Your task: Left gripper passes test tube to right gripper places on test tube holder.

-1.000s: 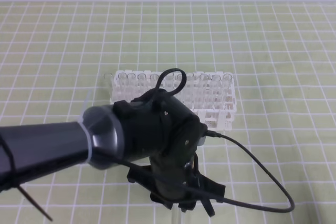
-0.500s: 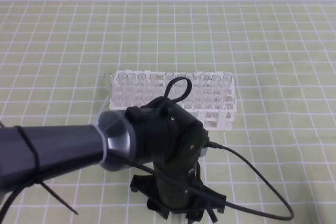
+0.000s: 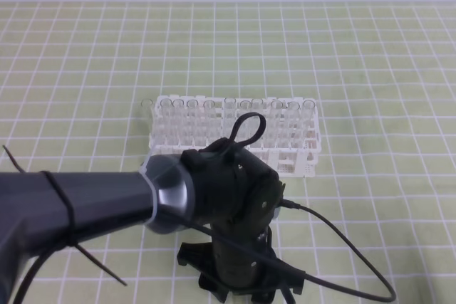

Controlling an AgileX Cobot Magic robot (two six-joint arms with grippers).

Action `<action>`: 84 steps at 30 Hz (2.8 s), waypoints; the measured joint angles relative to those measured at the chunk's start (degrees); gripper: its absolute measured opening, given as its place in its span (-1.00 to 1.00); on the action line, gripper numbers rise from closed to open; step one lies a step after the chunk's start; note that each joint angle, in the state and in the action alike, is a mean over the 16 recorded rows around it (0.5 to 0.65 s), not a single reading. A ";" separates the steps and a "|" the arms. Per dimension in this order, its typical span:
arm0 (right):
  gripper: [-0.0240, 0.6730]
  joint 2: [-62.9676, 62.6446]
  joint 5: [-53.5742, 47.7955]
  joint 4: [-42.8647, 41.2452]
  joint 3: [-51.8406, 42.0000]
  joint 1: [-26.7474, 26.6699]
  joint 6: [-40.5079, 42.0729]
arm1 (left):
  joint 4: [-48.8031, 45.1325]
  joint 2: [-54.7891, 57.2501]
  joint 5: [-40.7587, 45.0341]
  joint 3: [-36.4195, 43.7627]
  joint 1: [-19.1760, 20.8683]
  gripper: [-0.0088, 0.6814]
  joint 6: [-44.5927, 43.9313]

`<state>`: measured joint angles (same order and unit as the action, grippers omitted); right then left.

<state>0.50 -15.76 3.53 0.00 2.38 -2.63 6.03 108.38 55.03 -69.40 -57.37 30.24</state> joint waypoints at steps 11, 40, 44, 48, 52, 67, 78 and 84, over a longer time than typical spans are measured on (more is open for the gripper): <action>-0.98 0.00 0.00 0.00 0.00 0.00 0.00 | -0.48 0.19 0.05 -0.04 0.00 -0.52 0.07; -0.98 0.00 0.00 0.00 0.00 0.00 0.00 | -14.75 -18.83 -9.69 9.23 -3.82 -0.67 -0.28; -0.98 0.00 0.00 0.00 0.00 0.00 0.00 | -17.90 -26.00 -19.69 17.49 -5.14 -0.67 -0.32; -0.98 0.00 0.00 0.00 0.00 0.00 0.00 | -20.49 -33.71 -31.98 26.87 -5.96 -0.68 -0.33; -0.98 0.00 0.00 0.00 0.00 0.00 0.00 | -22.54 -40.45 -42.08 34.91 -6.23 -0.68 -0.33; -0.98 0.00 0.00 0.00 0.00 0.00 0.00 | -30.80 -47.70 -51.15 43.97 -6.23 -0.69 -0.43; -0.98 0.00 0.02 0.00 0.00 0.00 0.00 | -34.72 -47.60 -57.38 43.96 -6.23 -0.68 -0.27; -0.98 0.00 0.92 4.21 0.00 0.00 -0.11 | -34.73 -47.59 -58.00 43.96 -6.23 -0.67 -0.14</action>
<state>0.50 -14.84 7.74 0.00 2.38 -2.74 -28.70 60.79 -2.97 -25.44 -63.60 30.10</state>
